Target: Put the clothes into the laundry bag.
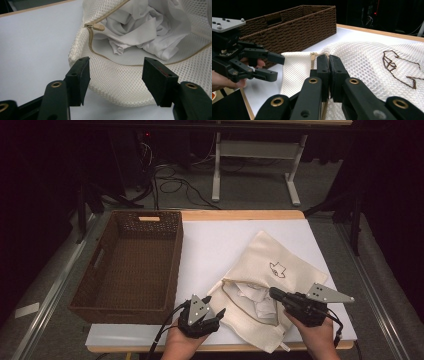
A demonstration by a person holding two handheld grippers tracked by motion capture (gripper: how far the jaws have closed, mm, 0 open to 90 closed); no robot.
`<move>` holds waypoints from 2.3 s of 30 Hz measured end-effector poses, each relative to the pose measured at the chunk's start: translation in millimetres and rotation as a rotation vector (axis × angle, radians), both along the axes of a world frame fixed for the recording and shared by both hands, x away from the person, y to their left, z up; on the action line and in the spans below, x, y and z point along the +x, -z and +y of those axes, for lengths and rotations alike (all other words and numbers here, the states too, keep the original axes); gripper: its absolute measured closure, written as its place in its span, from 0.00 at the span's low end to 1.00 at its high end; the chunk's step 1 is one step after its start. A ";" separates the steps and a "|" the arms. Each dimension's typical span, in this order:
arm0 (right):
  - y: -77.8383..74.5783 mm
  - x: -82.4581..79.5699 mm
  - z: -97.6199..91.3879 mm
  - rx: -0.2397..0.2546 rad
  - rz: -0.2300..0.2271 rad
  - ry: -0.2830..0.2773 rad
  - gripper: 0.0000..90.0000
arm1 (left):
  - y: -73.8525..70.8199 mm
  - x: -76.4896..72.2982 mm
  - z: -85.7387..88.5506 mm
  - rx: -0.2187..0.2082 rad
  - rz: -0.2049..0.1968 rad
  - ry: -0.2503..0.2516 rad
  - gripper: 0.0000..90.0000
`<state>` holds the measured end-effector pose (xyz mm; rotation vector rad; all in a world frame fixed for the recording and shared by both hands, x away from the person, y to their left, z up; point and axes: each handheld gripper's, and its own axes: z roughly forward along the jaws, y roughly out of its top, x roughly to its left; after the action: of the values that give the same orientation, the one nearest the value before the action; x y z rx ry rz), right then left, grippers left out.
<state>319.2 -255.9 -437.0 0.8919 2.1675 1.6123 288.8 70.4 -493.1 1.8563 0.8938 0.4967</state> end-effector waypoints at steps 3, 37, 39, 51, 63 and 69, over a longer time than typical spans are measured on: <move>1.1 -0.8 1.4 -0.006 0.006 -0.007 0.99 | -2.3 0.0 2.1 -0.010 -0.013 -0.007 0.43; 72.8 1.1 49.1 -0.438 0.184 -0.060 0.97 | 18.7 23.6 2.6 0.197 0.002 -0.124 0.42; 72.8 1.2 48.4 -0.456 0.186 -0.054 0.98 | 21.0 27.0 2.7 0.204 0.018 -0.131 0.42; 72.2 10.2 22.2 -0.422 0.230 0.000 0.95 | 21.6 34.5 7.0 0.139 0.075 -0.166 0.85; 27.9 -8.2 1.9 -0.209 0.095 0.029 0.71 | 15.5 27.5 5.1 0.114 0.053 -0.142 0.92; 30.2 0.0 -36.2 -0.220 0.109 0.217 0.64 | 15.4 27.5 5.8 0.109 0.058 -0.137 0.88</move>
<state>319.2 -292.1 -467.2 1.1234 2.1791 1.2236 316.3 76.2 -508.5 1.9238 1.0560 0.5889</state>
